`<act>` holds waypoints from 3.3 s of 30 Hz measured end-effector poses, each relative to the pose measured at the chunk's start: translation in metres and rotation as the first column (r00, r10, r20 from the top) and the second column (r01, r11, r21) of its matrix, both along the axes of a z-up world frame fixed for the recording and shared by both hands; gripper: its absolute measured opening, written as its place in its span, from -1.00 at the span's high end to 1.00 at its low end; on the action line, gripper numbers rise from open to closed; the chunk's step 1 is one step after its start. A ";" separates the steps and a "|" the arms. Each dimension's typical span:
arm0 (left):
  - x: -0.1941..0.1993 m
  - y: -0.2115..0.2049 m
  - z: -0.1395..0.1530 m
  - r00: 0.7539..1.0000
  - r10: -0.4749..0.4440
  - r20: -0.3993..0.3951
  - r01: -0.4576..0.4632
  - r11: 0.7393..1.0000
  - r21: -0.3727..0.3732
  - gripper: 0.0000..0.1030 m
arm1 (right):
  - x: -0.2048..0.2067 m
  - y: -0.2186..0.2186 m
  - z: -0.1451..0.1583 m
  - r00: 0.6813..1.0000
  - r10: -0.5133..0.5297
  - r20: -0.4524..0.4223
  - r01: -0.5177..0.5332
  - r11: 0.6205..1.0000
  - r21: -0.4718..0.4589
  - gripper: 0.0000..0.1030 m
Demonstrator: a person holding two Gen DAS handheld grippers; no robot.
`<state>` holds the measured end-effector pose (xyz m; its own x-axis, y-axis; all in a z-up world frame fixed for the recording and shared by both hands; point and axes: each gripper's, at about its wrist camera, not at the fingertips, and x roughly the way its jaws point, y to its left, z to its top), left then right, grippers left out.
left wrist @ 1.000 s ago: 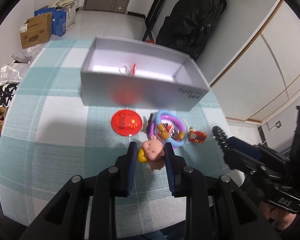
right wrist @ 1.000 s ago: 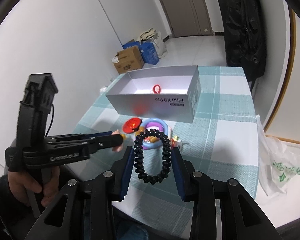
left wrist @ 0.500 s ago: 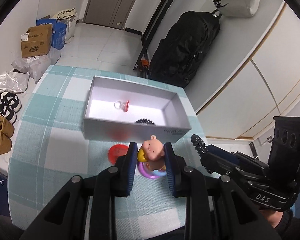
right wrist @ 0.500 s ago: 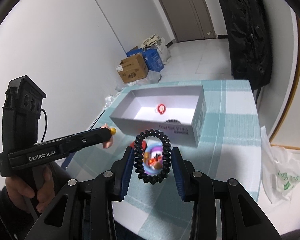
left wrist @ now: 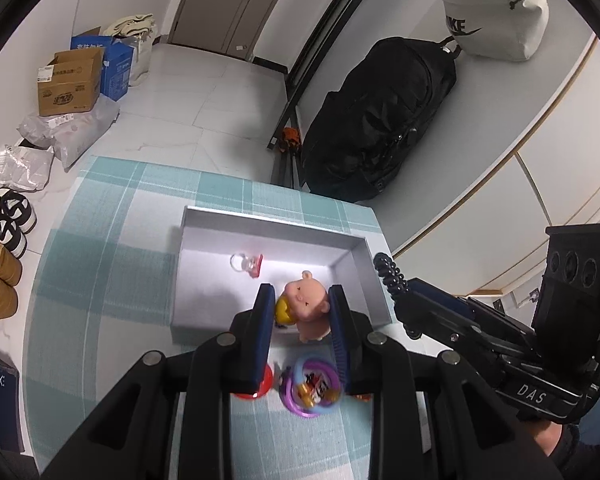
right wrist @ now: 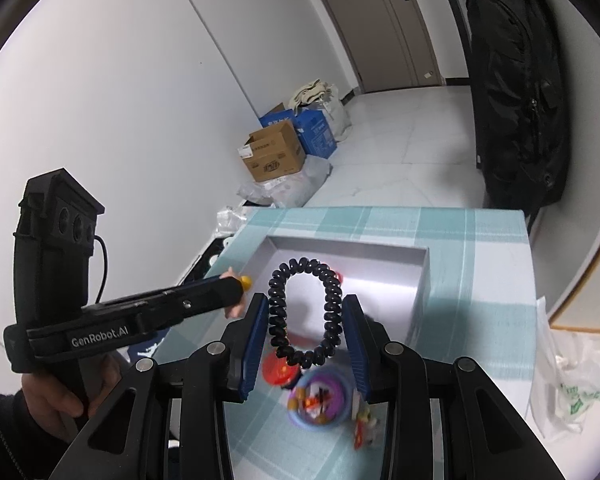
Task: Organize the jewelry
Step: 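Lower the pig toy into the silver box with the left tool while the right tool drops the bracelet in, then lift both open tools out of the silver box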
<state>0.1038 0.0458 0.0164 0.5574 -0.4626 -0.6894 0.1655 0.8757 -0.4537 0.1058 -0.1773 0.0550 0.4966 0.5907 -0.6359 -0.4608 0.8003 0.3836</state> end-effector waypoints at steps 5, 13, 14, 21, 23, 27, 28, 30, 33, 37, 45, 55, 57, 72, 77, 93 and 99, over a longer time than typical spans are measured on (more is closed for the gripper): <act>0.017 0.000 -0.004 1.000 -0.006 -0.021 0.006 1.000 0.000 0.58 | 0.018 0.003 -0.002 1.000 -0.006 -0.009 0.007 1.000 0.005 0.30; 0.038 0.005 -0.015 0.998 0.008 -0.067 -0.010 1.000 -0.017 0.58 | 0.035 0.013 -0.014 1.000 0.023 -0.019 -0.024 0.999 -0.024 0.30; 0.040 0.005 -0.017 0.998 0.006 -0.069 -0.007 1.000 -0.019 0.58 | 0.036 0.014 -0.015 0.999 0.025 -0.022 -0.026 0.999 -0.025 0.30; 0.048 0.002 -0.028 0.994 -0.013 -0.107 0.010 1.000 -0.026 0.58 | 0.041 0.020 -0.025 0.999 0.035 -0.037 -0.037 0.998 -0.056 0.30; 0.049 0.001 -0.029 0.994 -0.011 -0.112 0.009 1.000 -0.020 0.58 | 0.042 0.022 -0.027 0.998 0.041 -0.037 -0.043 0.997 -0.065 0.29; 0.053 -0.001 -0.030 0.992 -0.010 -0.123 0.007 1.000 -0.027 0.58 | 0.044 0.023 -0.031 0.999 0.024 -0.039 -0.028 0.994 -0.106 0.20; 0.053 -0.001 -0.030 0.992 -0.009 -0.124 0.005 0.999 -0.035 0.57 | 0.044 0.022 -0.031 0.999 0.023 -0.043 -0.028 0.994 -0.107 0.17; 0.054 -0.001 -0.031 0.990 -0.007 -0.142 0.004 1.000 -0.026 0.54 | 0.043 0.020 -0.030 0.999 0.012 -0.040 -0.017 0.993 -0.117 0.09; 0.052 0.000 -0.030 0.990 -0.019 -0.139 0.014 0.999 -0.034 0.32 | 0.038 0.017 -0.026 1.000 0.008 -0.019 -0.010 0.990 -0.139 0.02; 0.046 0.002 -0.022 0.995 -0.024 -0.100 0.017 0.997 -0.071 0.05 | 0.034 0.015 -0.022 1.000 -0.007 0.019 0.010 0.990 -0.142 -0.34; 0.027 0.011 -0.010 0.998 0.000 -0.063 -0.004 0.998 -0.061 -0.01 | 0.014 0.011 -0.007 0.997 -0.034 0.076 0.047 0.982 -0.181 -0.52; -0.001 0.006 0.000 0.999 0.048 0.001 -0.048 0.998 0.045 -0.02 | -0.013 0.001 0.009 0.990 -0.080 0.115 0.099 0.980 -0.171 -0.63; -0.007 0.003 0.001 0.999 0.047 0.012 -0.048 0.997 0.067 -0.03 | -0.021 0.000 0.011 0.989 -0.078 0.127 0.099 0.981 -0.169 -0.66; -0.048 0.002 -0.002 0.998 0.049 0.046 -0.055 0.989 0.134 -0.20 | -0.062 0.000 0.005 0.988 -0.031 0.150 0.065 0.973 -0.222 -0.87; -0.055 0.008 -0.010 0.998 0.063 0.027 -0.065 0.991 0.115 -0.26 | -0.071 0.005 -0.005 0.990 0.002 0.140 0.035 0.964 -0.264 -0.88; -0.054 0.022 -0.041 0.992 0.056 -0.113 -0.041 0.991 0.128 -0.46 | -0.059 0.034 -0.058 0.996 0.089 -0.010 -0.086 0.928 -0.361 -0.87; -0.053 0.027 -0.044 0.989 0.063 -0.135 -0.045 0.990 0.130 -0.46 | -0.046 0.038 -0.066 0.996 0.077 -0.041 -0.086 0.931 -0.354 -0.85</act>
